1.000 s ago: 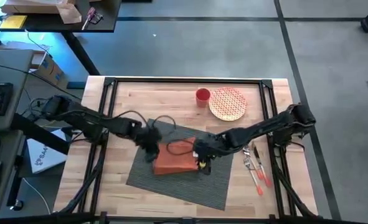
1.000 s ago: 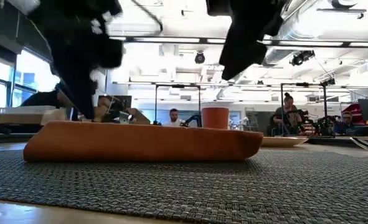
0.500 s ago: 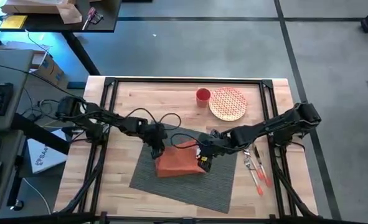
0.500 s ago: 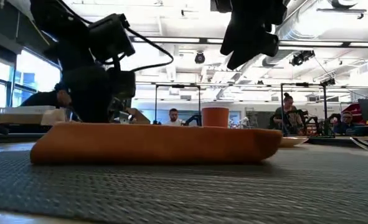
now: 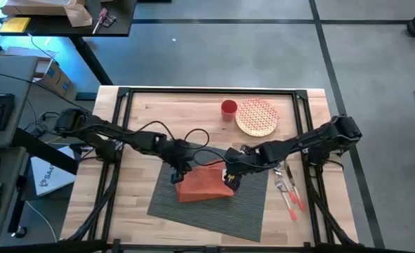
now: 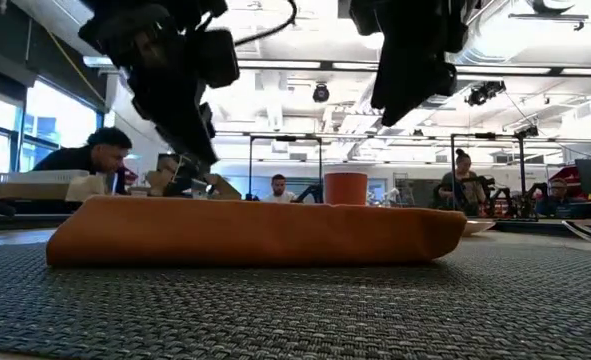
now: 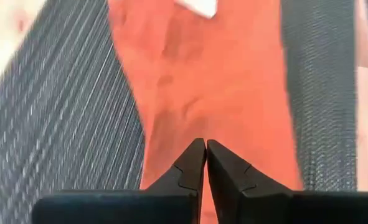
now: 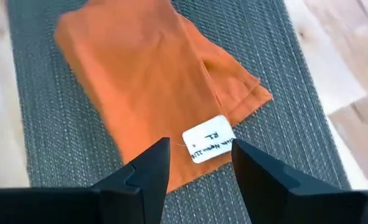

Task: Set table place
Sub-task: Fold the orange table napkin

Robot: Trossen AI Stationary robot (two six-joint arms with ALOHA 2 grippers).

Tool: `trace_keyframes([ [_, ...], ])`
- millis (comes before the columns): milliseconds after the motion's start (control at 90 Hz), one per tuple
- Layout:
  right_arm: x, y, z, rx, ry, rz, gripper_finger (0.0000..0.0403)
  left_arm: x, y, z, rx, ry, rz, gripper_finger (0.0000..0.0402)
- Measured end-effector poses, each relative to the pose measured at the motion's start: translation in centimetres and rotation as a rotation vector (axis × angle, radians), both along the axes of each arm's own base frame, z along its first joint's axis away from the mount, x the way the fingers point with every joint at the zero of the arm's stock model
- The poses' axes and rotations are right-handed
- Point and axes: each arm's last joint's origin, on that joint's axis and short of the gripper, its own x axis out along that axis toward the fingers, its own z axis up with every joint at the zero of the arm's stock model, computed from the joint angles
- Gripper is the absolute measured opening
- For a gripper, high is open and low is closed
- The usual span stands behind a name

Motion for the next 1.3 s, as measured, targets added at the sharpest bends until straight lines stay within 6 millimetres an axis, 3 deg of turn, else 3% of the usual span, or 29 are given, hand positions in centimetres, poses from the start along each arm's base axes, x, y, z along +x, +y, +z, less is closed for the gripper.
trace_keyframes([
  [133, -0.5, -1.8, -3.8, 0.080, 0.024, 0.050, 0.0157, -0.1, -0.1, -0.1, -0.082, 0.035, 0.093, 0.0008],
  [311, -1.4, -4.1, -7.3, 0.120, -0.020, 0.102, 0.0166, -0.2, -2.2, 0.0, -0.220, 0.069, 0.201, 0.0007],
  [522, -2.8, -4.5, -9.7, 0.052, -0.008, 0.217, 0.0162, -0.9, -5.4, 0.1, -0.296, 0.096, 0.308, 0.0007],
  [733, -3.0, -3.9, -10.7, 0.037, -0.124, 0.283, 0.0116, -1.5, -7.2, 0.2, -0.291, 0.076, 0.358, 0.0007],
  [956, -2.3, -2.8, -9.6, 0.062, -0.145, 0.341, 0.0012, -1.5, -7.3, 0.1, -0.297, 0.083, 0.380, 0.0007],
  [1044, -1.5, -1.6, -8.2, 0.104, -0.162, 0.402, 0.0006, -1.4, -7.3, 0.4, -0.268, 0.061, 0.367, 0.0007],
  [1144, -1.3, 1.3, -6.9, 0.084, -0.215, 0.589, 0.0002, -0.8, -7.7, 1.5, -0.205, -0.002, 0.279, 0.0007],
  [1300, -2.3, 4.5, -8.3, 0.061, -0.162, 0.711, 0.0000, -0.5, -8.2, 2.5, -0.097, -0.068, 0.141, 0.0007],
])
